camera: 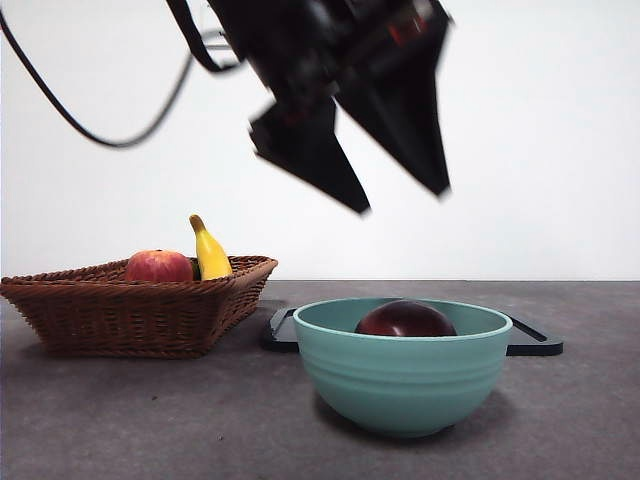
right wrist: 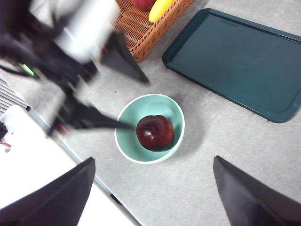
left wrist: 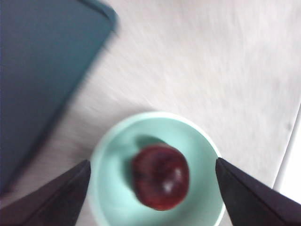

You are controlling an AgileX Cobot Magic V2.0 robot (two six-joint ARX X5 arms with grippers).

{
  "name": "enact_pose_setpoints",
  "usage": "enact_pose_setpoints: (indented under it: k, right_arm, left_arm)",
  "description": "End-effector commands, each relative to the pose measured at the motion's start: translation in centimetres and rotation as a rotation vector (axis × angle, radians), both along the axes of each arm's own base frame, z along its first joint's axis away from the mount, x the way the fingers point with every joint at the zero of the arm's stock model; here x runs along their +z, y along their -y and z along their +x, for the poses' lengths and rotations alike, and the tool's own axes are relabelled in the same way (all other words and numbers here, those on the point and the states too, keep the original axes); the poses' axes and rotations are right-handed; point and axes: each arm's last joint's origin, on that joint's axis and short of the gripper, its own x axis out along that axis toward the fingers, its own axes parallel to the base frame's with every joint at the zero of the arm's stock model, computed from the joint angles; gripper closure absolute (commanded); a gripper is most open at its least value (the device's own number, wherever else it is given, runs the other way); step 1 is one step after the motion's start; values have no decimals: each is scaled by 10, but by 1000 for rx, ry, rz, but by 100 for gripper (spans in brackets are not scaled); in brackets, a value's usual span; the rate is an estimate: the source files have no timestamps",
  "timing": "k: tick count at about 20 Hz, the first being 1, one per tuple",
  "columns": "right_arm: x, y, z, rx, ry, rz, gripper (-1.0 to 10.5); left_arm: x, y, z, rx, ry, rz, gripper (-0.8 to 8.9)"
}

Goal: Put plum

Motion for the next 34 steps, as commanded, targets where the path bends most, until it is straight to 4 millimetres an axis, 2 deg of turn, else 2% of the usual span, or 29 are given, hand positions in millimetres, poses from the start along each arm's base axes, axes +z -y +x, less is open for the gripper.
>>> enact_pose_setpoints:
  k: [1,5,8,12,15,19,24,30,34]
  right_arm:
    - [5,-1,1,-1,13,7,545]
    - [5,-1,1,-1,13,7,545]
    - [5,-1,1,-1,13,7,545]
    - [5,-1,1,-1,13,7,545]
    - [5,0,1,-4,14,4,545]
    - [5,0,1,-6,14,2,545]
    - [4,0,1,-8,8,3,545]
    - [1,-2,6,-26,-39,11,545]
    - [-15,-8,21,-27,-140,4,546]
  left_arm:
    - [26,-12,1,46,41,-76,385]
    - [65,-55,2,151,108,-165,385]
    - [86,-91,0,239,142,-197,385]
    - [102,-136,-7,285,90,-253,385]
    - [102,-157,-14,288,2,-258,386]
    - [89,-165,-25,157,-180,-256,386]
    - [68,-166,-32,115,-312,-224,386]
    - [66,-166,-32,112,-318,-217,386]
    - [66,-166,-32,111,-312,-221,386]
